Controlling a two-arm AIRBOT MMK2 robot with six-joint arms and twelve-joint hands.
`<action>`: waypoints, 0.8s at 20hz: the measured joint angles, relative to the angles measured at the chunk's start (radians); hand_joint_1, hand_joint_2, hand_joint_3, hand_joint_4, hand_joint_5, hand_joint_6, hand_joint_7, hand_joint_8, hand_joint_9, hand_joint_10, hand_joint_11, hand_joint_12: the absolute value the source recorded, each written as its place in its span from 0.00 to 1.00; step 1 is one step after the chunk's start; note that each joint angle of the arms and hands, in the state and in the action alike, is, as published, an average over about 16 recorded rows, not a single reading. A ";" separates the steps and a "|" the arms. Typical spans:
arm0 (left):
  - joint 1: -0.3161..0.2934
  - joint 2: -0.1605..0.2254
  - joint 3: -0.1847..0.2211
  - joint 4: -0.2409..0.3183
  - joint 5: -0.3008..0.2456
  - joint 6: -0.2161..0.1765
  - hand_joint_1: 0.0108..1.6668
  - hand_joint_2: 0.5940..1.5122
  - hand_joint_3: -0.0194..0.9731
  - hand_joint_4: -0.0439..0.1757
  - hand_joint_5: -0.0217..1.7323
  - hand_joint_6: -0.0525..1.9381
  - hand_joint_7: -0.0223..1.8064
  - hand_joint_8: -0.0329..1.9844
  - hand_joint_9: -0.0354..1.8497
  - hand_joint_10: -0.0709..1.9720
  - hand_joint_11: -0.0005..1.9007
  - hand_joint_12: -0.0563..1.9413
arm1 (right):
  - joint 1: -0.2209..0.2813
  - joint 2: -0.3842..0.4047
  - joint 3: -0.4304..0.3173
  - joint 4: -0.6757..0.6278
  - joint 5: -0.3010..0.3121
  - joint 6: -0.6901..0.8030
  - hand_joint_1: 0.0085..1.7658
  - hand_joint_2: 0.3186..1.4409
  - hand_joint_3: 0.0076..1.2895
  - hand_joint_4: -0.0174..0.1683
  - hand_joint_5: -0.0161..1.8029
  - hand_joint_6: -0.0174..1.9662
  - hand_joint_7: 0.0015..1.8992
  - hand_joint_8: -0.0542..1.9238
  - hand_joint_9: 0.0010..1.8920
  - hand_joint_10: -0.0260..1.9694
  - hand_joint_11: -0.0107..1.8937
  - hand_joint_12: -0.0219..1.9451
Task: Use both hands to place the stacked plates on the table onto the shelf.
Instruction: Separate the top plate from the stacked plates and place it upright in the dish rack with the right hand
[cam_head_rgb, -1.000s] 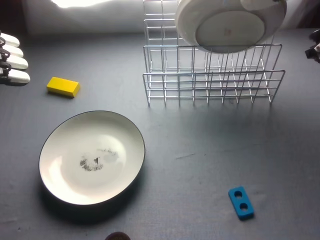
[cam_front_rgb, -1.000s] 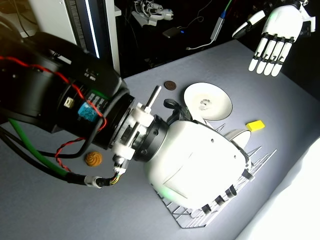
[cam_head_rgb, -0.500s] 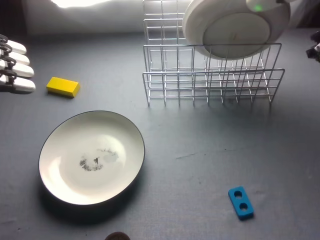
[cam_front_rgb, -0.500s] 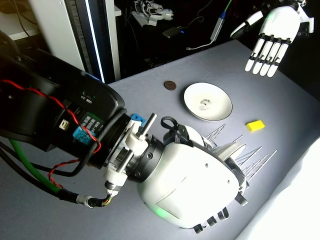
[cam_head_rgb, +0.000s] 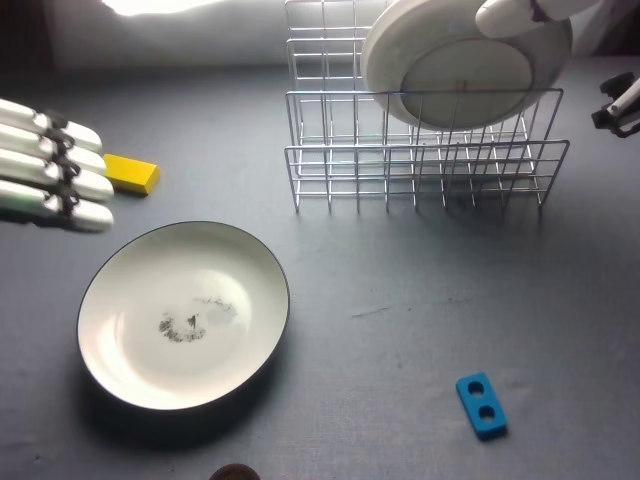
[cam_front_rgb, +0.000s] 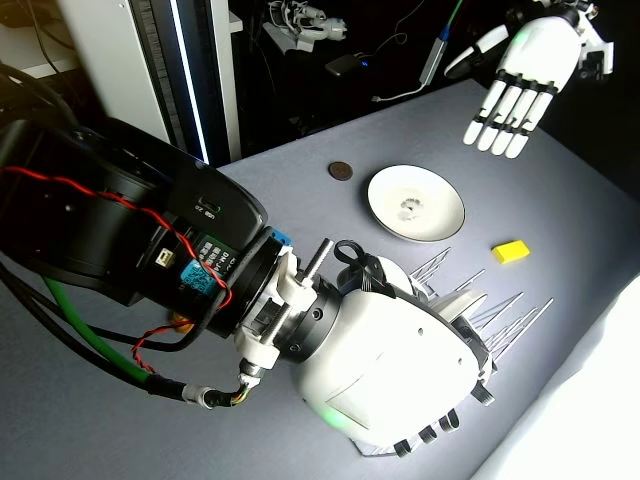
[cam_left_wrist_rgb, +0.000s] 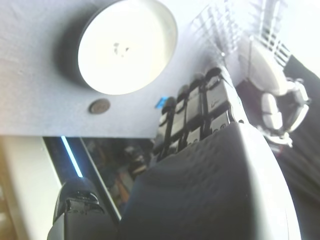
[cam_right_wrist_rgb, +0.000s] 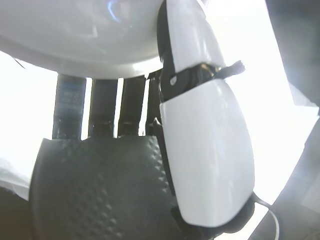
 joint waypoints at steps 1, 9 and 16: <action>0.018 -0.005 -0.005 -0.010 0.007 0.005 0.00 0.38 0.04 0.22 0.02 0.03 0.02 0.02 0.03 0.04 0.01 0.02 | -0.004 -0.003 0.002 0.001 0.002 0.000 0.78 0.62 0.01 0.05 0.49 0.47 0.56 0.46 0.55 0.48 0.49 0.50; 0.178 -0.056 -0.013 -0.102 0.076 0.052 0.00 0.39 0.04 0.22 0.02 0.03 0.02 0.02 0.03 0.04 0.01 0.02 | -0.036 -0.029 0.030 0.007 0.020 0.003 0.78 0.62 0.01 0.05 0.49 0.48 0.55 0.46 0.54 0.50 0.48 0.50; 0.269 -0.098 0.003 -0.149 0.125 0.083 0.00 0.39 0.04 0.22 0.02 0.03 0.02 0.02 0.03 0.04 0.01 0.02 | -0.053 -0.044 0.050 0.011 0.033 0.004 0.74 0.65 0.01 0.05 0.47 0.45 0.53 0.36 0.53 0.36 0.45 0.52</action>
